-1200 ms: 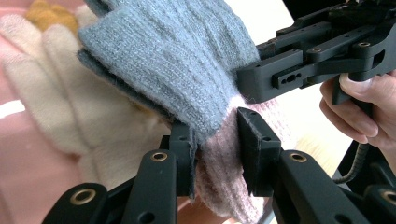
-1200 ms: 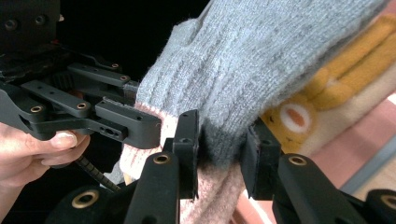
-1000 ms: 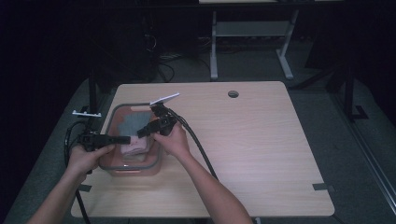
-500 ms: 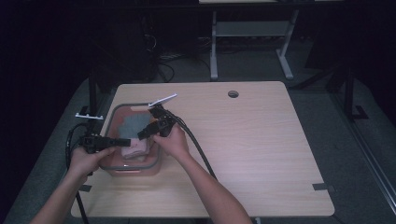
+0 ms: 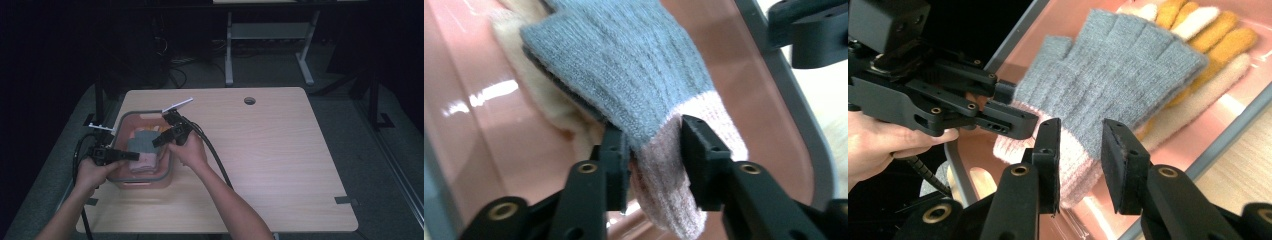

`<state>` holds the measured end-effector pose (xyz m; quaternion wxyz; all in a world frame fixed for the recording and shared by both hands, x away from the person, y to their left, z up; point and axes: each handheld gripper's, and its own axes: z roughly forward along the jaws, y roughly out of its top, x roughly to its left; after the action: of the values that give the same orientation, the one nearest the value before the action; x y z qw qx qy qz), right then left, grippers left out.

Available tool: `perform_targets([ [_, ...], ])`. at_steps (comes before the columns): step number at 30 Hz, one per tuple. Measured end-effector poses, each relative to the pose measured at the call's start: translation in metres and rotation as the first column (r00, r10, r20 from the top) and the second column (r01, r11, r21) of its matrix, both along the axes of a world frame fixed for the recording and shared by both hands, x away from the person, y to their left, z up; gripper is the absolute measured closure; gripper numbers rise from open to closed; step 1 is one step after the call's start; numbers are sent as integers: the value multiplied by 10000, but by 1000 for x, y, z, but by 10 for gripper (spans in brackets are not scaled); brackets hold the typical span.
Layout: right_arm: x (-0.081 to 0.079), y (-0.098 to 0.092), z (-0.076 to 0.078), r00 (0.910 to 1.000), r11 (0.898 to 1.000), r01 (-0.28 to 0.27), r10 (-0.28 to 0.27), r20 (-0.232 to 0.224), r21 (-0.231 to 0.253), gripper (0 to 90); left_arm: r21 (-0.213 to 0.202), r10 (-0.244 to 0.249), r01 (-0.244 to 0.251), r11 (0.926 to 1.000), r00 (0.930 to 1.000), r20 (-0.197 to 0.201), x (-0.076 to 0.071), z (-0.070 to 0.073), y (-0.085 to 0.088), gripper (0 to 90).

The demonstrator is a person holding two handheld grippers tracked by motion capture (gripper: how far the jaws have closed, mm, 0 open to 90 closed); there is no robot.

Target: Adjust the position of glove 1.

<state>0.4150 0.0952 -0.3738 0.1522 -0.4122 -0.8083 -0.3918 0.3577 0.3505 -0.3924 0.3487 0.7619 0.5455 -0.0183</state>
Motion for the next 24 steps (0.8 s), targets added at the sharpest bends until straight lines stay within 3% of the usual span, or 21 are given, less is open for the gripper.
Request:
perform_targets([
  [4, 0, -6, 2, 9999, 9998, 122, -122, -12, 176, 684, 150, 190, -194, 9997, 9994, 287, 0, 6, 1, 501],
  [7, 0, -12, 2, 9998, 9995, 197, -196, -67, 256, 673, 165, 258, -265, 9995, 9988, 409, 0, 11, 2, 476],
  [11, 0, -19, 3, 9996, 9991, 237, -232, -152, 346, 655, 38, 449, -453, 9990, 9966, 684, 0, 18, 4, 463],
  [14, 0, -26, 3, 9996, 9987, 285, -281, -97, 421, 638, 276, 469, -496, 9984, 9948, 904, 0, 26, 5, 461],
  [24, -1, -50, 12, 9987, 9962, 508, -510, 9, 713, 578, -79, 580, -574, 9983, 9886, 1390, -3, 42, 2, 431],
])
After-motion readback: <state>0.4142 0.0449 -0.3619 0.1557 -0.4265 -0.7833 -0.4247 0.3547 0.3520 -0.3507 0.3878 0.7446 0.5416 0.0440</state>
